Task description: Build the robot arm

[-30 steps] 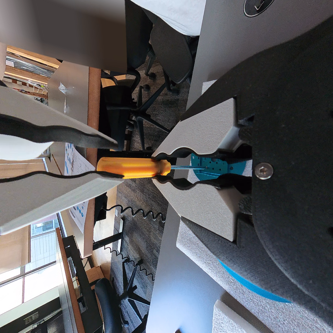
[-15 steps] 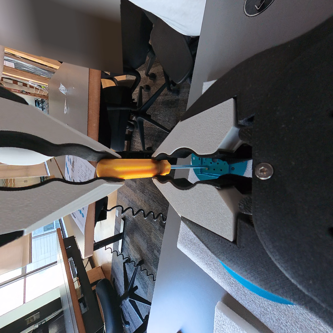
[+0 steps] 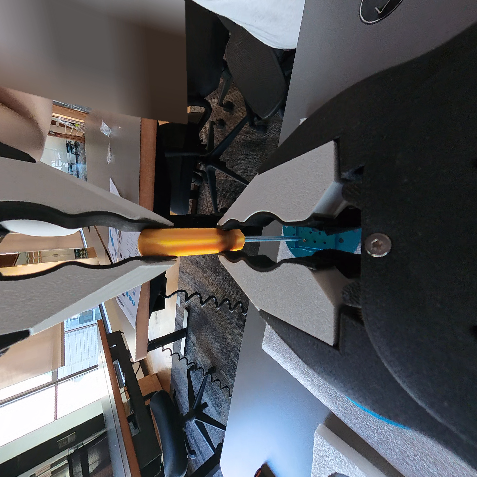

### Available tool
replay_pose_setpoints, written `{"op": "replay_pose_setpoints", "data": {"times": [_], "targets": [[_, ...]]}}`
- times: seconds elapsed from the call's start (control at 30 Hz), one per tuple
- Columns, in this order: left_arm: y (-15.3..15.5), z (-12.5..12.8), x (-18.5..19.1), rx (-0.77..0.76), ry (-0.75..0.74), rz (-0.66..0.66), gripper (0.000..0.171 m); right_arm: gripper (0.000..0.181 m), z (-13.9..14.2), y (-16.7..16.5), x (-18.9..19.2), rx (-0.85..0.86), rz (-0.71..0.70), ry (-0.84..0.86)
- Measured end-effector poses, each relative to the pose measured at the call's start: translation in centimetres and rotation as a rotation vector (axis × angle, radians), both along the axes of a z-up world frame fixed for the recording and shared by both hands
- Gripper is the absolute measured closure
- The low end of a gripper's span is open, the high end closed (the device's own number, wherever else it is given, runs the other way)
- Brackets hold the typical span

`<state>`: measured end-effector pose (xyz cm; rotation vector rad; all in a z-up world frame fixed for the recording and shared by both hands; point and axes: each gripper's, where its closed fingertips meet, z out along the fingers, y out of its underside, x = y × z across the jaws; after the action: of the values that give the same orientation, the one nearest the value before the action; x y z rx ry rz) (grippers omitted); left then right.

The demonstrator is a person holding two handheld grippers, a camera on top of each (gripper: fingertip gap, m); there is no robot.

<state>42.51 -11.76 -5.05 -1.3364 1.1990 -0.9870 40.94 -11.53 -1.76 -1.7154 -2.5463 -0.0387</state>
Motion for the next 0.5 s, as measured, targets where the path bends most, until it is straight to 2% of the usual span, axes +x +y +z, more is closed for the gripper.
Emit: {"op": "replay_pose_setpoints", "data": {"times": [0.5], "targets": [[0.31,-0.65,0.06,-0.005,0.021,0.011,0.157,0.165,-0.66,0.22,0.02,0.009,0.007,-0.033]]}}
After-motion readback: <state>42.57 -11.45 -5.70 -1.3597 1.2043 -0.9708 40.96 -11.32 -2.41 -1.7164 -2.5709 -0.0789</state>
